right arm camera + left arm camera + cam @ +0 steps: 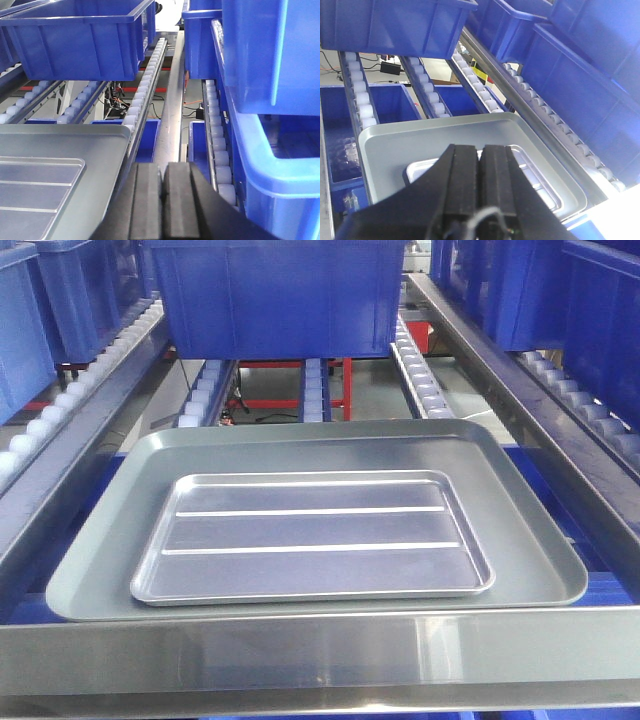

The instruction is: Grab silver tray and stack on right shelf

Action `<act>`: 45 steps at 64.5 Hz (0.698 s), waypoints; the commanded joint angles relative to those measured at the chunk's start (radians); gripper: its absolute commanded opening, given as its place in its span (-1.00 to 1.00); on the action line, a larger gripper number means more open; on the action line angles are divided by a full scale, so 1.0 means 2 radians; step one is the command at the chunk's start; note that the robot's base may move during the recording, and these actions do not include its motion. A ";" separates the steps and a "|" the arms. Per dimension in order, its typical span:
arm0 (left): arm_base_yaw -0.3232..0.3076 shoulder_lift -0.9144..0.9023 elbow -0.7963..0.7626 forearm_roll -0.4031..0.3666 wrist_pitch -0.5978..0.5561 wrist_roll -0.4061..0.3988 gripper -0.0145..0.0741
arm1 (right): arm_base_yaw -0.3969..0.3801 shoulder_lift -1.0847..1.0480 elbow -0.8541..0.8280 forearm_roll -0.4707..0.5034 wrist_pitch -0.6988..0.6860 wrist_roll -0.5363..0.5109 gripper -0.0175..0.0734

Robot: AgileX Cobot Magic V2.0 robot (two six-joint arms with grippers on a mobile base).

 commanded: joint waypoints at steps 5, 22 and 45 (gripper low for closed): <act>0.024 -0.014 -0.004 -0.029 -0.034 0.008 -0.90 | -0.004 -0.009 0.000 0.001 -0.043 -0.001 -0.50; 0.149 -0.135 0.071 -0.163 -0.041 0.275 -0.90 | -0.004 -0.009 0.000 0.001 -0.043 -0.001 -0.50; 0.251 -0.260 0.182 -0.169 -0.004 0.274 -0.90 | -0.004 -0.009 0.000 0.001 -0.043 -0.001 -0.50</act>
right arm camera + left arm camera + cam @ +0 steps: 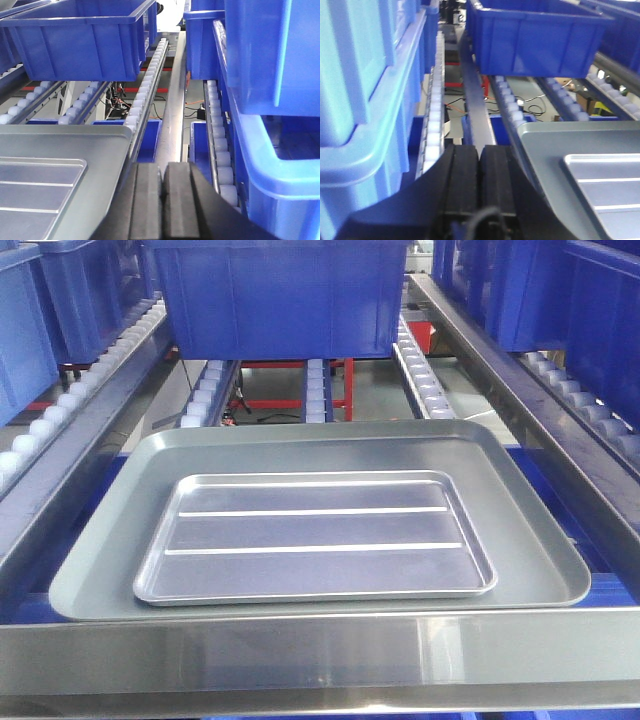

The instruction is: Grab silver tray and stack on right shelf

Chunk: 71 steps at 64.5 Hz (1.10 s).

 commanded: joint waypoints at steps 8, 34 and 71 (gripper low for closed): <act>0.030 -0.008 0.013 -0.002 -0.026 0.003 -0.90 | -0.004 -0.009 0.000 0.001 -0.043 -0.001 -0.50; 0.038 -0.008 0.013 -0.002 -0.031 0.003 -0.90 | -0.004 -0.009 0.000 0.001 -0.043 -0.001 -0.50; 0.038 -0.008 0.013 -0.002 -0.031 0.003 -0.90 | -0.004 -0.009 0.000 0.001 -0.043 -0.001 -0.50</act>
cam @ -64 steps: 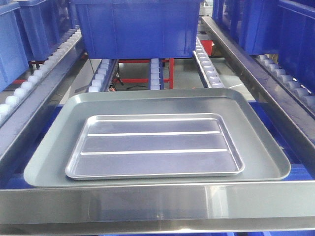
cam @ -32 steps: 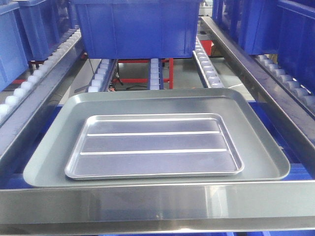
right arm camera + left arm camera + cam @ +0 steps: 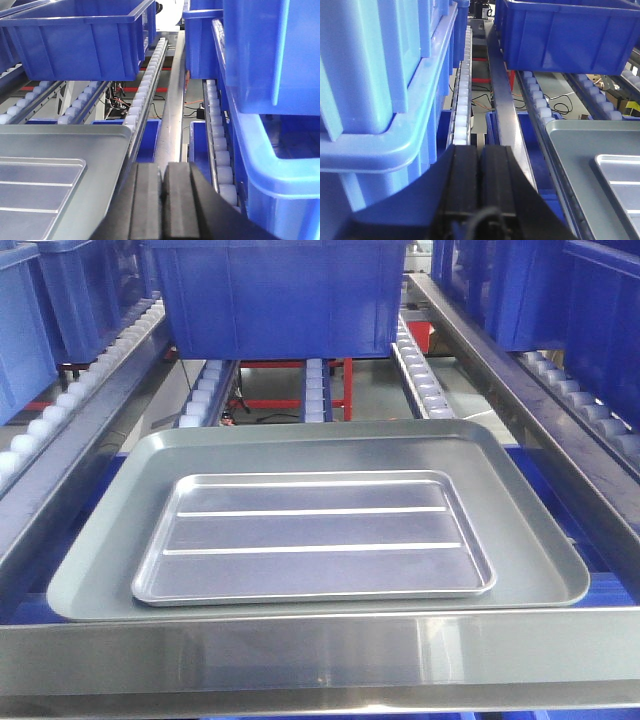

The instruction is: Grab silver tray and stack on right shelf

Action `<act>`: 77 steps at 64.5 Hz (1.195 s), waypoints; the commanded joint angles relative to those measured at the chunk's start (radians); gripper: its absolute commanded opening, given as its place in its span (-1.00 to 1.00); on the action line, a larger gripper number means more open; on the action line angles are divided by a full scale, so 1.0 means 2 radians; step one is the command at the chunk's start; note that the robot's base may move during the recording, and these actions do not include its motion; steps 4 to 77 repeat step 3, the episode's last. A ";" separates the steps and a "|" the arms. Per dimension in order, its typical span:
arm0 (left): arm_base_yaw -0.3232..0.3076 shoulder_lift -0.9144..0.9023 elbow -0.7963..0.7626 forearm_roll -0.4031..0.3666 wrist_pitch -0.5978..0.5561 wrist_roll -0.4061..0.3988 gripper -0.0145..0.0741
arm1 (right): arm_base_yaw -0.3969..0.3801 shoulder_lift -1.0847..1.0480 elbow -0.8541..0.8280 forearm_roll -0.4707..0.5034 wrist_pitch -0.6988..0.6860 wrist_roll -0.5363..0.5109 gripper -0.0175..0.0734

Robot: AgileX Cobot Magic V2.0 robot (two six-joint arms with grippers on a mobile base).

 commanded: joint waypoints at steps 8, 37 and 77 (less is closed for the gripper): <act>0.001 -0.007 0.013 -0.002 -0.043 0.000 -0.90 | -0.004 -0.009 0.000 0.001 -0.043 -0.002 -0.50; 0.001 -0.007 0.013 -0.002 -0.043 0.000 -0.90 | -0.004 -0.009 0.000 0.001 -0.043 -0.002 -0.50; 0.001 -0.007 0.013 -0.002 -0.043 0.000 -0.90 | -0.004 -0.009 0.000 0.001 -0.043 -0.002 -0.50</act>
